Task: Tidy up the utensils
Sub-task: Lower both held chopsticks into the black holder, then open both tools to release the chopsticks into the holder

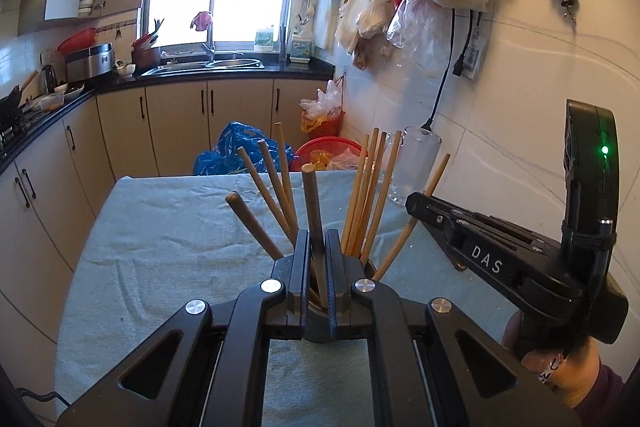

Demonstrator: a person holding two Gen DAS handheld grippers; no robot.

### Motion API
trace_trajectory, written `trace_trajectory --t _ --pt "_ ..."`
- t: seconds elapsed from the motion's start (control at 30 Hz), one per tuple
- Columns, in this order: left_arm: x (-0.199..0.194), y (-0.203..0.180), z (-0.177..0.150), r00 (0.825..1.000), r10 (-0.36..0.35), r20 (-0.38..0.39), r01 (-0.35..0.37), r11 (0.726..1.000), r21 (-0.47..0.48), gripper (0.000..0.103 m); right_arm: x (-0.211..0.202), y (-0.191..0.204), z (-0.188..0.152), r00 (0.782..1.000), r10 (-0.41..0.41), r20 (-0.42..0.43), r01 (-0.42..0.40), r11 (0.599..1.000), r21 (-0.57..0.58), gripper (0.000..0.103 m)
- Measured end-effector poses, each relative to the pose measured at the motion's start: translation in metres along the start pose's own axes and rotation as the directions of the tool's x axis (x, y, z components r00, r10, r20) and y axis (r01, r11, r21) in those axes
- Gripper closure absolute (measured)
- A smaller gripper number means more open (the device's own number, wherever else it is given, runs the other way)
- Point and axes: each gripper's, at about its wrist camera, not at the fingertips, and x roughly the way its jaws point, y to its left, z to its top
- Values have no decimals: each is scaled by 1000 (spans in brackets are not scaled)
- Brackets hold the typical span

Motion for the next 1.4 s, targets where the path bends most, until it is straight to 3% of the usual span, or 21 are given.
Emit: trace_trajectory --t 0.67,0.83,0.93,1.07,1.4 --pt "13 -5 -4 998 10 -69 -10 1000 9 96 3 3 0 1000 5 -16 -5 1000 0 95" --pt "6 -5 -2 999 16 -49 -16 1000 4 96 3 3 -1 1000 2 -13 -2 1000 -9 95" --pt "-1 -5 0 999 17 -38 -17 1000 -1 95 0 2 1 1000 9 -11 -9 1000 1 84" --pt "-15 -6 1 999 39 -7 -39 999 1 67 -4 4 4 1000 2 -4 -2 1000 -11 73" --pt "-61 -9 1 996 70 54 -69 998 -6 50 -39 11 13 999 -16 51 17 1000 -21 55"
